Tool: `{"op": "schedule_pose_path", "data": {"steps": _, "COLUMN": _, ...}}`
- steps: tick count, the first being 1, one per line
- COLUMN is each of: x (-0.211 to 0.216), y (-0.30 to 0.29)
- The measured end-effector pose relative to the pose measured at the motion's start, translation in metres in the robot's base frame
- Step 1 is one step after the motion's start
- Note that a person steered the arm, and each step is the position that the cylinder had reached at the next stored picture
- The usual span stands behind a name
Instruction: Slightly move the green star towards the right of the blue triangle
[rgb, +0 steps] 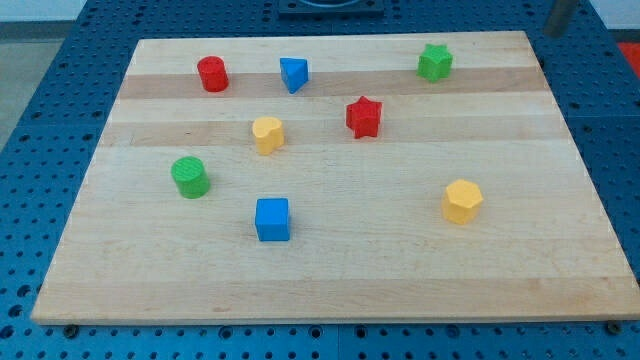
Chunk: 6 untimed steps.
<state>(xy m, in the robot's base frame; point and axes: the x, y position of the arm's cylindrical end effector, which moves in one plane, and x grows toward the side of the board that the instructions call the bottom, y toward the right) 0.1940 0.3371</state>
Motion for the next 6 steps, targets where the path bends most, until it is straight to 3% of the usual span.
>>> {"op": "schedule_pose_path", "data": {"steps": 1, "x": 0.000, "y": -0.030}}
{"op": "schedule_pose_path", "data": {"steps": 2, "x": 0.000, "y": -0.112}}
{"op": "schedule_pose_path", "data": {"steps": 6, "x": 0.018, "y": -0.173}}
